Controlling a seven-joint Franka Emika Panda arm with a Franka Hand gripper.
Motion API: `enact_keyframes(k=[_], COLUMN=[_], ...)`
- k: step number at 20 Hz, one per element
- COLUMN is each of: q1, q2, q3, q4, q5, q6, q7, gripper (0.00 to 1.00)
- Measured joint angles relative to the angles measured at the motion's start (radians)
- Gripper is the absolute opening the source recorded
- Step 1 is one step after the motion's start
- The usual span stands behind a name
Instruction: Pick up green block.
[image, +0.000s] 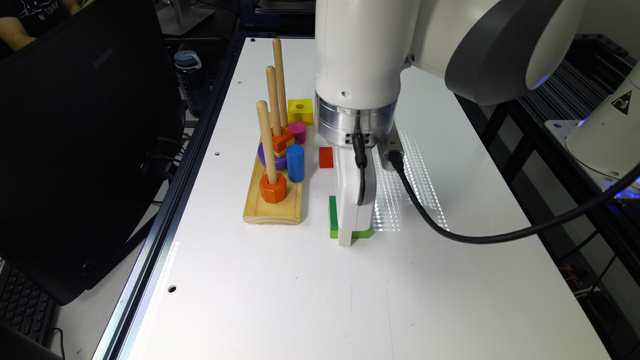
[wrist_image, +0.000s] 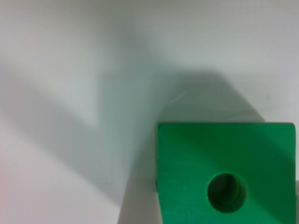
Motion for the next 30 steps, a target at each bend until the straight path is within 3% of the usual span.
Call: enact_keyframes(k=[3, 4, 26, 28, 30], q1=[0.000, 0.000, -0.001, -0.006, -0.009], q2=[0.000, 0.000, -0.002, -0.021, -0.050], q3=[0.000, 0.000, 0.002, 0.011, 0.023], q4=[0.000, 0.000, 0.000, 0.000, -0.002], q5=[0.0000, 0.0000, 0.0002, 0.0046, 0.0192], q6=[0.000, 0.000, 0.000, -0.009, -0.029], q7=[0.000, 0.000, 0.000, 0.000, -0.001], gripper=[1.00, 0.00, 0.00, 0.00, 0.00])
